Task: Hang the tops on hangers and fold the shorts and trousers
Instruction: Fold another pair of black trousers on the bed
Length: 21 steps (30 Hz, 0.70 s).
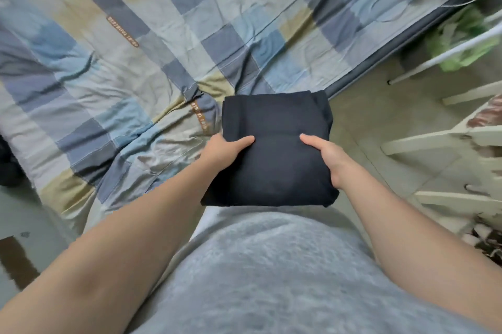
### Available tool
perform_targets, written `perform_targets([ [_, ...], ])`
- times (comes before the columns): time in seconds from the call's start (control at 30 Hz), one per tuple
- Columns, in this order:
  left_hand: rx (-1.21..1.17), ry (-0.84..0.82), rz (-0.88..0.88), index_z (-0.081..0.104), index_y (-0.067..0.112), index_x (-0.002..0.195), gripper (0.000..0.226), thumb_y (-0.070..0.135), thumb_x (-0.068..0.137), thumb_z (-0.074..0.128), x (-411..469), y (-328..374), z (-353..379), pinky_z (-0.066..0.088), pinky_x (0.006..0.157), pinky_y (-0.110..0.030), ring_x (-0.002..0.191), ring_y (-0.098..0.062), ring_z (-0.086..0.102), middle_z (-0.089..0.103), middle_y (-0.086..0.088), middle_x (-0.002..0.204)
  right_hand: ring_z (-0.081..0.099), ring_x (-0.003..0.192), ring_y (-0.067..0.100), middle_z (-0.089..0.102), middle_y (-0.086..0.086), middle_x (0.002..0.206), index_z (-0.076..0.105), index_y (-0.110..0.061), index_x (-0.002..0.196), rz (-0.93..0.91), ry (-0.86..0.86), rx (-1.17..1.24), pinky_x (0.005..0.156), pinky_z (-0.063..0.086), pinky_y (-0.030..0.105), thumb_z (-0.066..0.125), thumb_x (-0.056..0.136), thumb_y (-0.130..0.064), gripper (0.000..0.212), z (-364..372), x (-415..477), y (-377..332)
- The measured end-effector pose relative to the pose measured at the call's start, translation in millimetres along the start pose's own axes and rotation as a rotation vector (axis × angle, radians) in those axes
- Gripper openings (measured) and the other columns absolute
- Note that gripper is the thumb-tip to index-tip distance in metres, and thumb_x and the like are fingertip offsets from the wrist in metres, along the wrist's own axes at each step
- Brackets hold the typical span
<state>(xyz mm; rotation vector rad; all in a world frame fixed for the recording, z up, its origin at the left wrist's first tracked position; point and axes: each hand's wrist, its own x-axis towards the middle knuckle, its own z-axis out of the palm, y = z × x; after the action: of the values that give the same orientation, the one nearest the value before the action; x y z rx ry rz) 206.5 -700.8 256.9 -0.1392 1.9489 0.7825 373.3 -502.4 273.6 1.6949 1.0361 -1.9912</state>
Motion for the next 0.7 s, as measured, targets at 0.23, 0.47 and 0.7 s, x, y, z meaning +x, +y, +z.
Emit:
perform_targets([
  [0.23,0.074,0.014,0.331,0.064,0.029,0.114,0.073,0.075,0.058,0.072,-74.8,118.1,143.6,0.051,0.08,-0.027,0.094,-0.007,0.066,0.069,0.018,0.102,0.075,0.095,0.026,0.077,0.004,0.109,0.071,-0.017,0.118,-0.315,0.1,0.157,0.086,0.056,0.039,0.086,0.071,-0.04,0.054,-174.2,-91.3,-26.2],
  [0.47,0.14,-0.111,0.698,0.062,0.036,0.117,0.067,0.072,0.061,0.073,-160.9,227.6,299.9,0.053,0.08,-0.025,0.094,0.001,0.067,0.07,0.024,0.103,0.075,0.091,0.016,0.078,-0.003,0.105,0.075,-0.024,0.106,-0.659,0.26,0.378,0.068,0.059,0.028,0.082,0.079,-0.028,0.028,-346.0,-194.5,-14.5],
  [0.7,0.35,-0.311,1.055,0.059,0.039,0.122,0.069,0.072,0.063,0.07,-246.5,313.9,443.2,0.047,0.076,-0.014,0.097,0.008,0.064,0.069,0.026,0.106,0.075,0.095,0.018,0.077,-0.002,0.105,0.076,-0.023,0.104,-0.841,0.52,0.672,0.074,0.057,0.033,0.086,0.067,-0.028,0.039,-462.5,-265.7,38.9],
])
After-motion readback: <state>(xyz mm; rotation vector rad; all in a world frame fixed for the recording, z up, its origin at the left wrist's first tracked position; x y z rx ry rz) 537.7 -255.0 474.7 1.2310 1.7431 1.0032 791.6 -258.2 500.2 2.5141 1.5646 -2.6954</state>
